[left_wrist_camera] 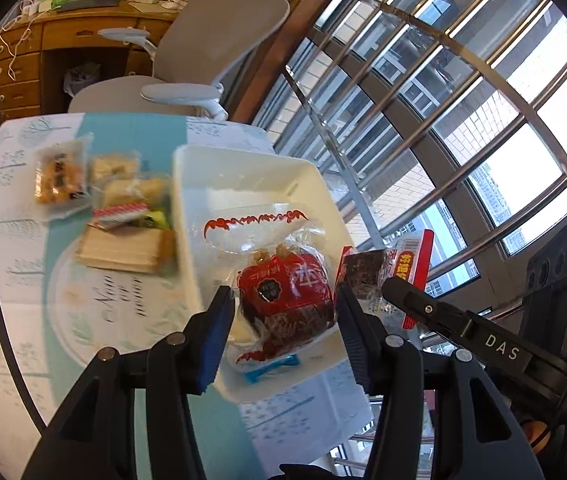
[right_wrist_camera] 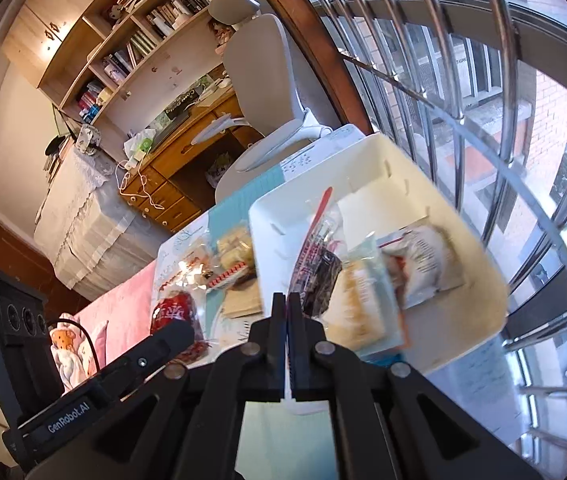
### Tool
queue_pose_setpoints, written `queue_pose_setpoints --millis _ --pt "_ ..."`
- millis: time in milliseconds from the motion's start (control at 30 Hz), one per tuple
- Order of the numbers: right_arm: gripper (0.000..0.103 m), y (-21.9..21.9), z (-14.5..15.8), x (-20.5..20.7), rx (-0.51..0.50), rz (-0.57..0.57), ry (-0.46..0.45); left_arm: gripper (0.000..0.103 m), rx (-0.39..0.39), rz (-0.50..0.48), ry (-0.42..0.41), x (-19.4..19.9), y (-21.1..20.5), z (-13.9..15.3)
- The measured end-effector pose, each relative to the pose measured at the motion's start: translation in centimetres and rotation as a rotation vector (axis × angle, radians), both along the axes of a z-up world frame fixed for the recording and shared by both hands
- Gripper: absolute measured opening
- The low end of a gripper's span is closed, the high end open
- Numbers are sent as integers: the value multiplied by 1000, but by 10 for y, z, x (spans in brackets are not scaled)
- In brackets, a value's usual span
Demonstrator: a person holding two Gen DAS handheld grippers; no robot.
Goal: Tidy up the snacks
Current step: 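Carry both red packets over the white tray and open both grippers to drop them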
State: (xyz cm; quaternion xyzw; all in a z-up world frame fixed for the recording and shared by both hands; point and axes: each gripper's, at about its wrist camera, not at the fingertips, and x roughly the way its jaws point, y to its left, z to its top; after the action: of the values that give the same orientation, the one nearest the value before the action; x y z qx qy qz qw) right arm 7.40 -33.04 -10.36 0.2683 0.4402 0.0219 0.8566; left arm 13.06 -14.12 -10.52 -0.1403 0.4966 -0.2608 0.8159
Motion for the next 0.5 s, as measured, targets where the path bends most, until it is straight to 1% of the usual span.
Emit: queue_pose_setpoints --millis 133,300,400,467,500 --pt "1 -24 -2 -3 -20 23 13 51 -5 6 19 -4 -30 -9" --pt "1 -49 -6 -9 -40 41 35 51 -1 6 50 -7 -53 -19" --pt "2 -58 -8 -11 -41 48 41 55 18 1 76 -9 -63 -24" --pt "2 -62 -7 -11 -41 54 37 57 32 18 91 -10 -63 -27" --pt "2 -63 -8 -11 -41 58 36 62 31 29 98 -10 -62 -28"
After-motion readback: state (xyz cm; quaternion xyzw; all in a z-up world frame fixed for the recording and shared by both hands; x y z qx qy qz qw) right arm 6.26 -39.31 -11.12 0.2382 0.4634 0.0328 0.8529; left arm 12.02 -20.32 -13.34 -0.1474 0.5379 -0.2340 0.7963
